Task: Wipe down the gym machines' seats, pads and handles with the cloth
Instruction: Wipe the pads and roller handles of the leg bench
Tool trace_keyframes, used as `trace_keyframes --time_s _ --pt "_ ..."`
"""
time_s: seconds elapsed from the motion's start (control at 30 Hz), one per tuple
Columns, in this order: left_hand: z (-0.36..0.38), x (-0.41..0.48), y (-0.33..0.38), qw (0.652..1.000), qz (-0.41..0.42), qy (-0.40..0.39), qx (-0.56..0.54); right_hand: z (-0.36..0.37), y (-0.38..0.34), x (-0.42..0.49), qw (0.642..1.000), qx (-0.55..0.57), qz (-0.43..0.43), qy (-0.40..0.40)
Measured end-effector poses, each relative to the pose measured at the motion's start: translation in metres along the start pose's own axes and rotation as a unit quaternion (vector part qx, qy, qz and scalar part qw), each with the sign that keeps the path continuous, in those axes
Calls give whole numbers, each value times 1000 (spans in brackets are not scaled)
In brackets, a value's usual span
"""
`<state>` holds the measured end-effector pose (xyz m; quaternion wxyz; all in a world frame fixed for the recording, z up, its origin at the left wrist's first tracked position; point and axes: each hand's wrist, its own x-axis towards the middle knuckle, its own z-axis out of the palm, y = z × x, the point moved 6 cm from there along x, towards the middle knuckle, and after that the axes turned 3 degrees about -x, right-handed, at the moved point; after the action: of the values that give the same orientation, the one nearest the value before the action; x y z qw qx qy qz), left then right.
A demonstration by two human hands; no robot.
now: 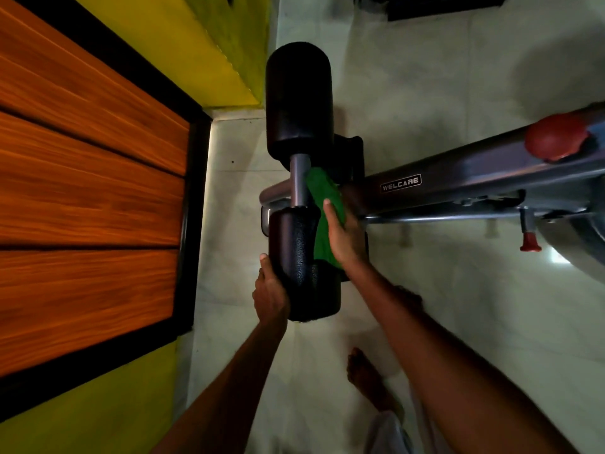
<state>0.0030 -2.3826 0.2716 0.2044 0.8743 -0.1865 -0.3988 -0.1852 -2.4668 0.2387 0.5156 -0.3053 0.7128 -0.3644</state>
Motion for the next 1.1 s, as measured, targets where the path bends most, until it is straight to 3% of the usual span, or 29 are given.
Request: trace_keyframes --time_s 0.1,0.23,0.3,0.47,0.57,0.67,0.77,0.83,0.93,1.1 --pt "3 8 -7 999 -21 -31 -24 -5 20 -43 999 2 -40 25" --pt "8 11 -9 985 -73 -122 -102 -4 66 -142 987 -76 -136 -31" --pt "11 9 -4 974 -94 -167 -123 -5 64 -137 986 -76 -138 -49" --pt "9 16 -6 965 -115 -200 -126 -7 21 -31 997 -6 -74 0" --pt "-2 25 -4 992 -50 -109 -47 -3 8 -17 998 -19 -63 12" --pt "-23 21 11 998 43 32 25 1 16 -76 983 -92 -158 22" --pt "-10 10 -1 1000 25 8 -3 2 49 -148 961 -140 -237 -25" --pt "1 -3 -6 1000 4 -12 -12 -2 60 -145 964 -134 -223 -62" --pt "3 -12 2 999 2 31 -4 -8 39 -84 978 -73 -190 -54" --pt "0 -6 4 1000 -8 6 -19 -5 21 -4 997 67 -7 -20"
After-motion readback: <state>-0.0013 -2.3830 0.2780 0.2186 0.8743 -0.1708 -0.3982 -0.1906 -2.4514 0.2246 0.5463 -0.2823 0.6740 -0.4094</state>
